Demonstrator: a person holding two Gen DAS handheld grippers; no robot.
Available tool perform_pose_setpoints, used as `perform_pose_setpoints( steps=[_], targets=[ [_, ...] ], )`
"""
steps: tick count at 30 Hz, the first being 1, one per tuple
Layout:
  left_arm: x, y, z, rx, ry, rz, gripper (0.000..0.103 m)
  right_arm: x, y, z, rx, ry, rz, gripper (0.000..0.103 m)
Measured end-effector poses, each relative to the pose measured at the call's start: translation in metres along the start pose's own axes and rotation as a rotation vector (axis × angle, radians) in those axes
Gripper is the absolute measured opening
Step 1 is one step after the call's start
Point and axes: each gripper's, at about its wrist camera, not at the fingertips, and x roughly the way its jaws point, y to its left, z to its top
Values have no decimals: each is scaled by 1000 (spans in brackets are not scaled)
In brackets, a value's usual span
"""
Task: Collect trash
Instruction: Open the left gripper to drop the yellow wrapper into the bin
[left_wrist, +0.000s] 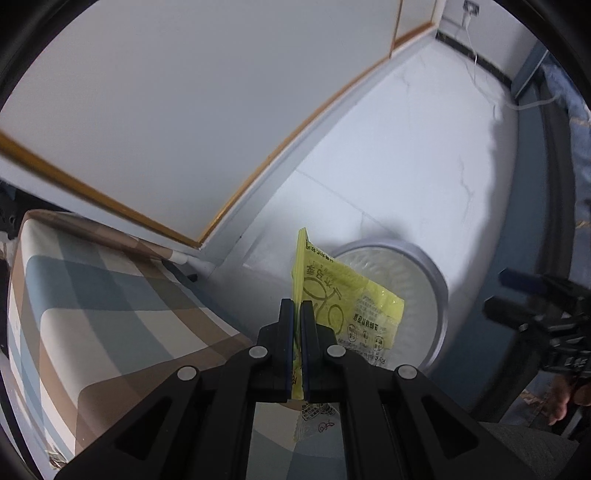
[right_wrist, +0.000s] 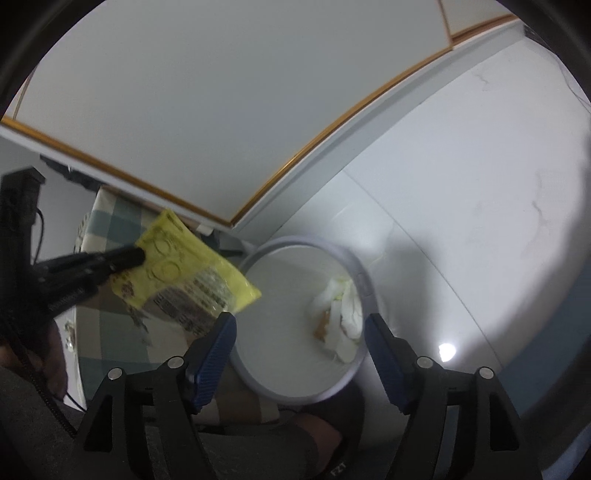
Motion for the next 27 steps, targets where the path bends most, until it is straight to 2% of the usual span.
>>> perform_pose_setpoints(
  steps=[4,12,14,15,16,18,23,27],
  targets=[
    [14,-7,5,10,65,-41,0,-4,-10,1,33,-12,-5,76],
    [36,-10,5,-20,189,-76,2,-4,-18,-1,76,-9,-5,79],
    [38,-10,3,-29,198,-79,9,-4,-20,-1,78,-7,-6,80],
    [38,-10,3,-33,197,-78,20,-4,-20,-1,79,-6,-6,80],
    [38,-11,2,-36,192,-72,34,-4,-20,-1,80,-6,-7,80],
    [35,-10,1,-43,171,-70,54,-5,-20,-1,78,-7,-9,81],
    [21,-3,0,-104,135,-129,66,-8,-20,-1,82,-13,-20,83],
    [3,5,-1,-163,71,-145,77,-15,-17,-2,82,-20,-25,83]
  ],
)
